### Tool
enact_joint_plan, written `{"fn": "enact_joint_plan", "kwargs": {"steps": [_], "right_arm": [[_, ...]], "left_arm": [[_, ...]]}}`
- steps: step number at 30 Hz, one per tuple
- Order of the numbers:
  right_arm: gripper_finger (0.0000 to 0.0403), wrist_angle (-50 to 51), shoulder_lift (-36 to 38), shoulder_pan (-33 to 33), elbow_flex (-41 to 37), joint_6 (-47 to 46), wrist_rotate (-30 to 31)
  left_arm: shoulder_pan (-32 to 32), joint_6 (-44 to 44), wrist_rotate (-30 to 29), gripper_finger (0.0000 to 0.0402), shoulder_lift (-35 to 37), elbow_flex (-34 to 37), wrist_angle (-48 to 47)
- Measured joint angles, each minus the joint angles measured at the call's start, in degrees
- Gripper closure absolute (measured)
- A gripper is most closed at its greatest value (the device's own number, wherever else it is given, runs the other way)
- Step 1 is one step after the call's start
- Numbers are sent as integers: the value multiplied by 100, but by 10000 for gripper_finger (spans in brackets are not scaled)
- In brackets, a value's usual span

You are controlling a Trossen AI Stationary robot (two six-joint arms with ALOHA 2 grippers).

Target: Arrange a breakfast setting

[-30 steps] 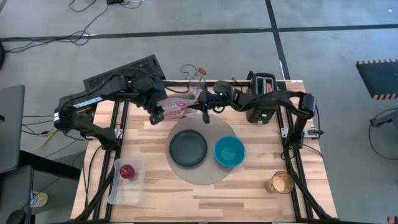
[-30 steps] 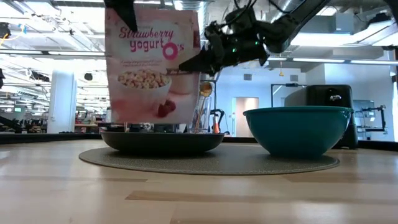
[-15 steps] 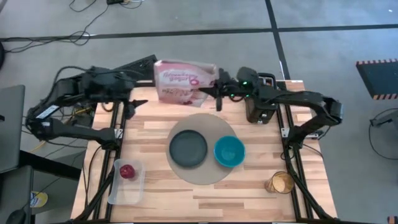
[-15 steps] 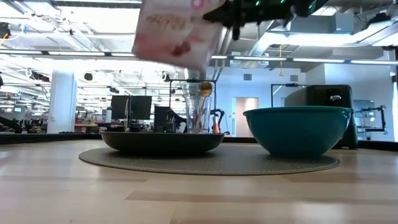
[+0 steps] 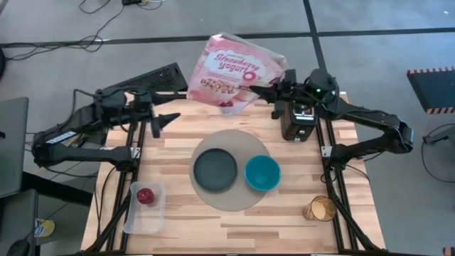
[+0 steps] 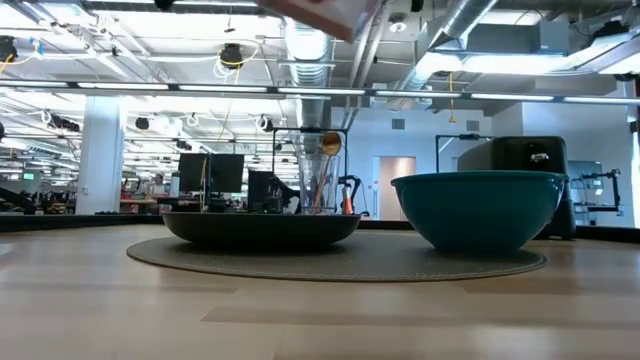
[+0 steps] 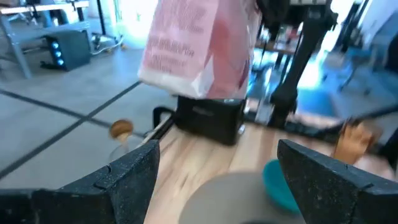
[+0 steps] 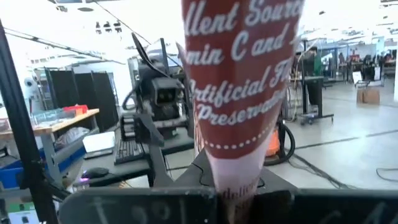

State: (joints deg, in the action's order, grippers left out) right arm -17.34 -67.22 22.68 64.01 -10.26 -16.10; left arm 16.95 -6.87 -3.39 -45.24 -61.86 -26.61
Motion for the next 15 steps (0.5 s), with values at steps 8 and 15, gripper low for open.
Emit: {"fn": "enact_joint_plan", "kwargs": {"steps": [8, 15], "right_arm": [[379, -354, 76, -17, 0, -42, -4], [379, -701, -185, -207, -6, -85, -45]], "left_arm": [[-4, -522, 19, 90, -522, 423, 1683], [-7, -534, 63, 90, -1061, 427, 2593]]}}
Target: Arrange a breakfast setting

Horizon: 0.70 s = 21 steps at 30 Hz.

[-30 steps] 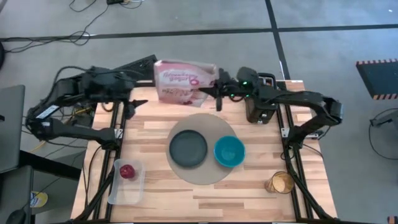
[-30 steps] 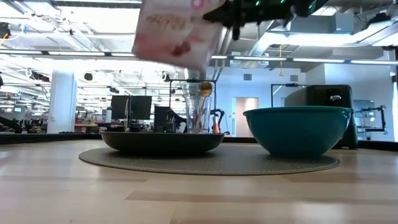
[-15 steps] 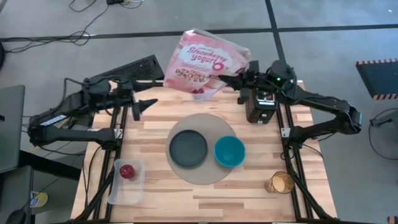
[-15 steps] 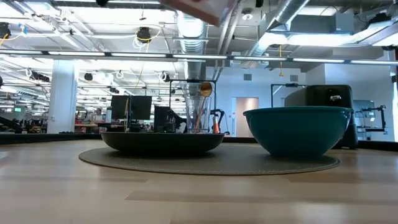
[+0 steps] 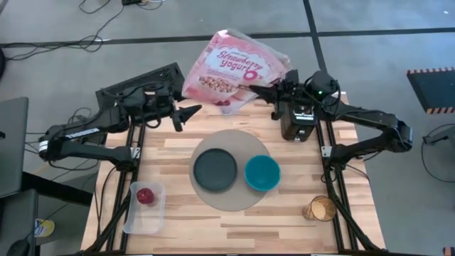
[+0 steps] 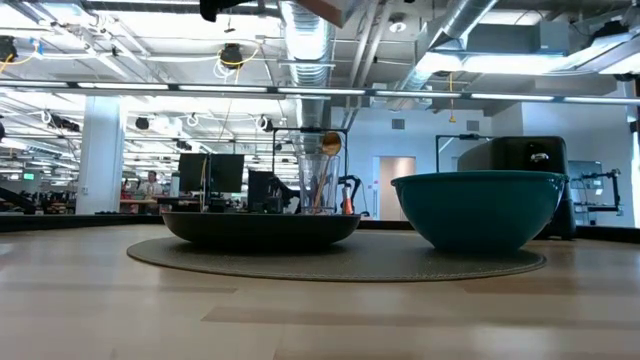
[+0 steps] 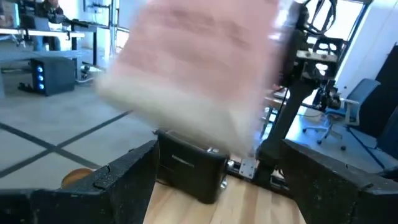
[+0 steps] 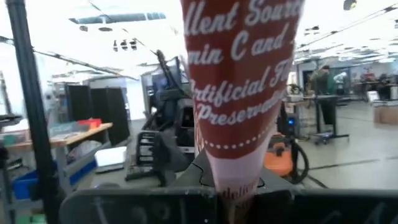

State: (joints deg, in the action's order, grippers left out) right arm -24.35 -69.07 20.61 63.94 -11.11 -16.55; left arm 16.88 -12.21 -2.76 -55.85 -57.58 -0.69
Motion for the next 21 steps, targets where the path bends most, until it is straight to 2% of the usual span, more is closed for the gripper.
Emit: {"fn": "enact_joint_plan", "kwargs": {"steps": [13, 16, 21], "right_arm": [[379, -688, -406, -235, -2, -4, 24], [374, -854, -496, -243, -2, -72, 41], [373, -886, -511, -244, 8, -199, 38]], "left_arm": [[-15, 350, 89, 98, -182, 2, 683], [-13, 398, 128, 124, -171, 0, 689], [-13, 422, 402, 193, -170, 0, 852]]}}
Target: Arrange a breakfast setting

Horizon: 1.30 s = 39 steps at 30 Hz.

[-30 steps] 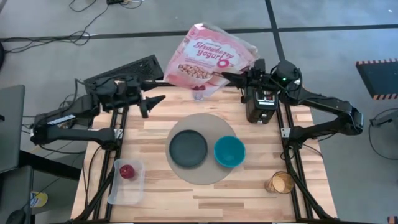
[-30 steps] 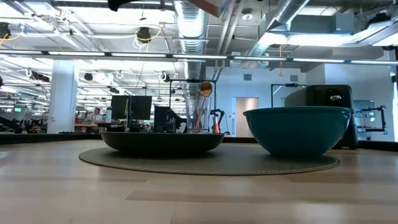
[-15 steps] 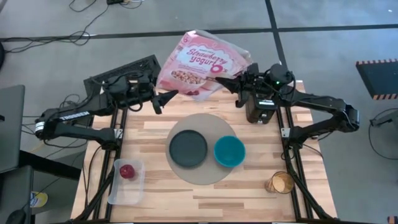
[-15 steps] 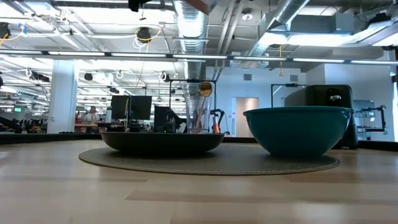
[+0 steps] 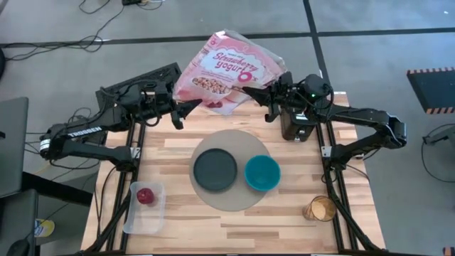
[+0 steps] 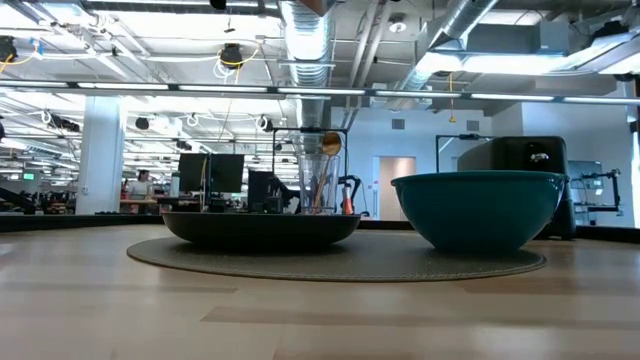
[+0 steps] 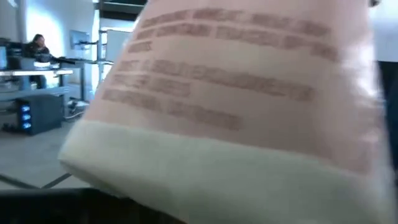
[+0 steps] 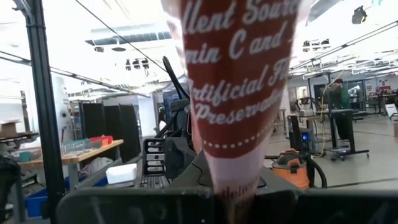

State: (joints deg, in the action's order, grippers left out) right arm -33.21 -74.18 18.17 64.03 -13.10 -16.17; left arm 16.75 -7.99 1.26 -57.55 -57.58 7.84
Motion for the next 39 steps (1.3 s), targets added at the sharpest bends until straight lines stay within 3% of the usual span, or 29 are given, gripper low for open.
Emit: {"fn": "enact_joint_plan", "kwargs": {"steps": [7, 17, 22, 28, 32, 35, 39], "right_arm": [[336, 77, -8, -8, -2, -51, -19], [185, 619, 455, 57, -11, 2, -39], [155, 1435, 861, 163, -8, 49, -33], [163, 1843, 1105, 172, -4, 54, -36], [193, 2204, 988, -48, -4, 120, -35], [243, 2248, 776, -256, -6, 176, -39], [339, 1959, 451, -419, -6, 451, 195]], "left_arm": [[-7, 85, 157, 259, -6, 0, -47], [11, 292, 107, 265, 681, 0, -872], [13, 329, -46, 266, 1099, 0, -1552], [11, 287, -46, 266, 1382, 0, -1863], [13, 188, -48, 266, 1409, 0, -1737], [13, 73, -42, 266, 1408, 0, -1689], [13, -40, 79, 266, 1320, 0, -1627]]}}
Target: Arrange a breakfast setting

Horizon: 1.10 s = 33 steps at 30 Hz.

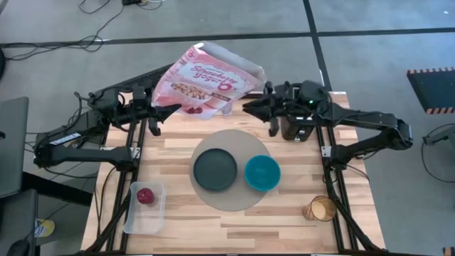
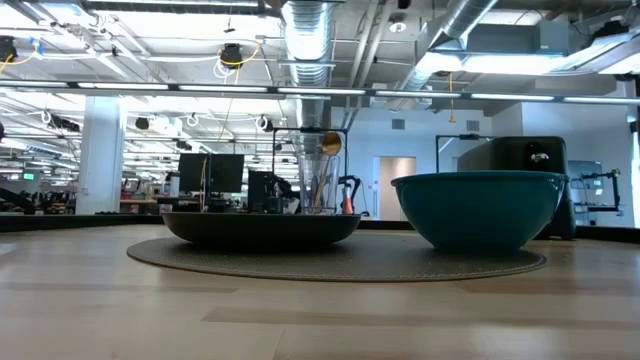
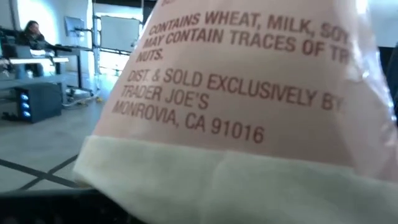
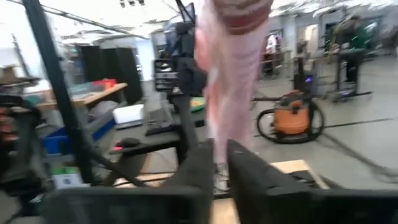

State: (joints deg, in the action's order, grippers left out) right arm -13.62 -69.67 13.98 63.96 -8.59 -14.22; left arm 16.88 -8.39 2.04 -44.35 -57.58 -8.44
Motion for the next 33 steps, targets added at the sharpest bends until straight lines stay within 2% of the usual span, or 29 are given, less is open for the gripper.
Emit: {"fn": "enact_joint_plan", "kwargs": {"steps": [2, 3, 9, 15, 19, 24, 30, 33], "right_arm": [[380, -334, -138, -47, 0, 150, 87], [385, -458, -189, -62, 0, 156, 90], [358, -578, -294, -81, 105, 125, 238], [386, -608, -292, -52, 219, 405, 337], [386, -676, -331, -35, 222, 414, 358], [367, -1014, -473, -38, 228, 322, 368], [385, -1478, -648, -30, 230, 298, 365], [381, -1531, -689, -41, 223, 262, 361]], "left_arm": [[0, -68, 56, 266, -27, 0, 39], [-1, -82, 69, 266, -46, -1, 147], [0, -136, 70, 266, -55, -7, 206], [0, -179, 72, 266, -67, -7, 229], [2, -194, 75, 266, -94, -7, 258], [4, -189, 88, 266, -188, -7, 305], [9, -202, 214, 266, -343, -13, 353], [9, -195, 218, 266, -346, -11, 281]]}}
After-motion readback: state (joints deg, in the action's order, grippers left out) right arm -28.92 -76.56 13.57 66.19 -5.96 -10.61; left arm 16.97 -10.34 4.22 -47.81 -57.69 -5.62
